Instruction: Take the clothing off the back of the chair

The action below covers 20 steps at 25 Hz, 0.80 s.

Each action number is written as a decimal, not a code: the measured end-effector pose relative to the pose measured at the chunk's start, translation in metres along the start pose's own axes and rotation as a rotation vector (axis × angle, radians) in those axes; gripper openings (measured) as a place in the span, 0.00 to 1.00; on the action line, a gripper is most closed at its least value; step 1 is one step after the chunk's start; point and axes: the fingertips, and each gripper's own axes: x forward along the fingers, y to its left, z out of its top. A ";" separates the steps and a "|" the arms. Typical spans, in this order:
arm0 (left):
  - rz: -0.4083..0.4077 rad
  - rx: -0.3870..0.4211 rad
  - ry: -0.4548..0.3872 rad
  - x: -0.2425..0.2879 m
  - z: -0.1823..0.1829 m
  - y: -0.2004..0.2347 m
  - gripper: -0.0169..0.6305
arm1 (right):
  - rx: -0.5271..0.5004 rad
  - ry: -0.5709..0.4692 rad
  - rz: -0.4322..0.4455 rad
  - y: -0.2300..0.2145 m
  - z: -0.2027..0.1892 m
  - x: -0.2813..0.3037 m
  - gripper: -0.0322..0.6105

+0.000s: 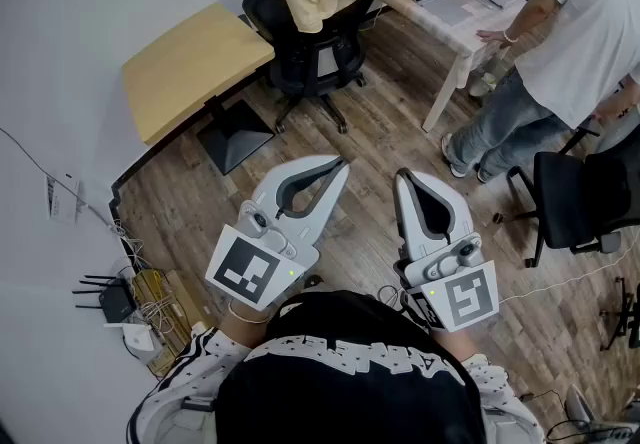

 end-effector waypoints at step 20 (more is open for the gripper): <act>-0.012 -0.009 -0.004 0.032 0.006 -0.040 0.01 | 0.055 -0.029 -0.015 -0.040 0.001 -0.048 0.07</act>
